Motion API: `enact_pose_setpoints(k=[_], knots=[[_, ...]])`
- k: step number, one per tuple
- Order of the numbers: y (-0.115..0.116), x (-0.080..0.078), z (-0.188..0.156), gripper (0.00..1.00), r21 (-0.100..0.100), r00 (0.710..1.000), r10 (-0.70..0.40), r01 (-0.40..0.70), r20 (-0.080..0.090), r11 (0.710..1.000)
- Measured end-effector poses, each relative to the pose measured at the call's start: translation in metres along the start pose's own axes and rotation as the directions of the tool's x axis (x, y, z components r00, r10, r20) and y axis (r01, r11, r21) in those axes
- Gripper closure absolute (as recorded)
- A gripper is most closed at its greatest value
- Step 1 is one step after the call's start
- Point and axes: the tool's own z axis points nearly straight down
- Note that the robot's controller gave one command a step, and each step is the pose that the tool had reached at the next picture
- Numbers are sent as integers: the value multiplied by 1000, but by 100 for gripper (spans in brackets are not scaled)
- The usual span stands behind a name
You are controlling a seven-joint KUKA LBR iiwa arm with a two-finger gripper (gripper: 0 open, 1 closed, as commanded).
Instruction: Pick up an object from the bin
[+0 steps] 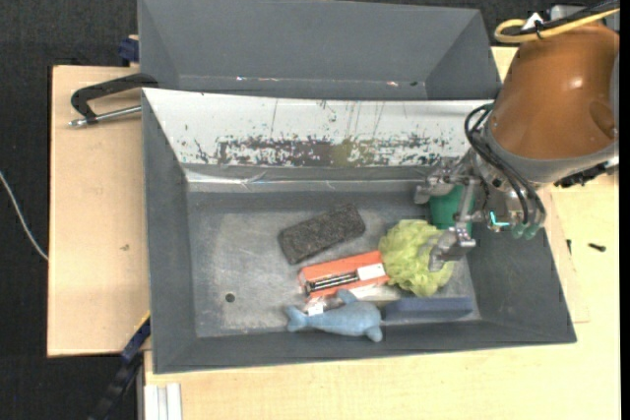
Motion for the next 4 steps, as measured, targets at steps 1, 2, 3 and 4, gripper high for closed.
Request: enact_pose_setpoints(k=[1,2,3,4], knots=[[0,-2,-4,0,1,1000,-1,1,9,1000],[-22,-2,55,0,2,994,-113,113,11,994],[40,-1,63,0,2,984,-176,176,7,984],[6,-14,73,0,3,929,-369,369,12,929]])
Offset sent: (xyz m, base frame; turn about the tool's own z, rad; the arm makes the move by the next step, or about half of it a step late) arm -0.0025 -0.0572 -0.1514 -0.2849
